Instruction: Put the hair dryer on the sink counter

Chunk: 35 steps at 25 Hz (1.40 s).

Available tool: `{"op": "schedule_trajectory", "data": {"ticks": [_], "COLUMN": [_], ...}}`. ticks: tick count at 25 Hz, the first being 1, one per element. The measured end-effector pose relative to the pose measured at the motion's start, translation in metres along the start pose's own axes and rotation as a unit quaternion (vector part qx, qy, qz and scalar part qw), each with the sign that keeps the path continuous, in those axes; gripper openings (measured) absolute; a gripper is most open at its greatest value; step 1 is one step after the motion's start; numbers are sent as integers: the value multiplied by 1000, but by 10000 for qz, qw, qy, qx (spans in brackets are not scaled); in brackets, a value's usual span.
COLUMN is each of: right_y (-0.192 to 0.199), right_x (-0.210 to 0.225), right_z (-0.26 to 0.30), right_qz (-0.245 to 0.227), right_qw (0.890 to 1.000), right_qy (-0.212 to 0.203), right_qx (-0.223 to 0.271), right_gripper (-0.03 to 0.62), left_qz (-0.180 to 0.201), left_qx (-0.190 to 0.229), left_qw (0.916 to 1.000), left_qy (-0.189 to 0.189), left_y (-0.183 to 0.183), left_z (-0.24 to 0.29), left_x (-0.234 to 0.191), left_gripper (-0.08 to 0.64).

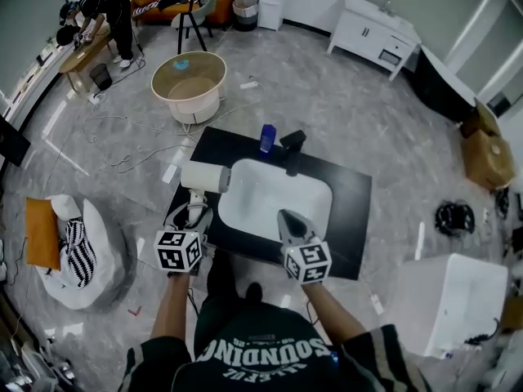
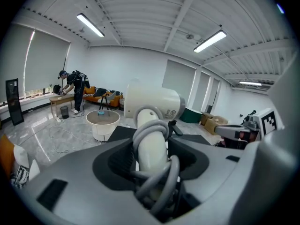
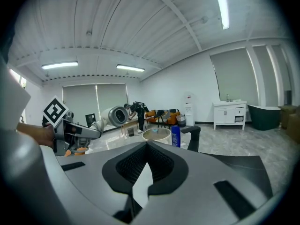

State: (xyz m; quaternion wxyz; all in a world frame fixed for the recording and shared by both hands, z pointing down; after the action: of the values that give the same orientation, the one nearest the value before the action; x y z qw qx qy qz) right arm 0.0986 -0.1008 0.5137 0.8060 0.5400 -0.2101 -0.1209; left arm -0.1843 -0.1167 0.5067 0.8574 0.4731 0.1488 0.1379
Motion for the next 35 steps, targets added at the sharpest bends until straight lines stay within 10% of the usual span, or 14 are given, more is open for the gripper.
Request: {"op": "schedule_trajectory", "data": {"ticks": [20, 35], "right_y": [-26, -5], "right_x": [16, 16], "right_z": [103, 126], "right_qz": [373, 490], "right_qw": [9954, 9909], "right_qy": [886, 1161], "right_qx": [-6, -484], "right_gripper": [0, 0], "left_qz": [366, 175], "left_qx": [-338, -1078], "left_qw": [9959, 9905], "left_qy": [750, 836], "left_y": [-60, -4], "left_z": [129, 175], "left_x": [-84, -104], "left_gripper": [221, 221]}}
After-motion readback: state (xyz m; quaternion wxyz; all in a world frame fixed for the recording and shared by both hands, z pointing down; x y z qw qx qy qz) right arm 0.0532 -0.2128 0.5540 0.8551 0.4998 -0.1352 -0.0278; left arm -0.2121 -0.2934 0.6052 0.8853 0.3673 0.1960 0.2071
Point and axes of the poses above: the fingertips, and each gripper's own axes: z forward along the fingers, x to its right, y out of its underside, the point moved 7 cm from there along -z, backward along the fingers, and after that the axes turned 5 degrees about z, right-handed, at the moved point
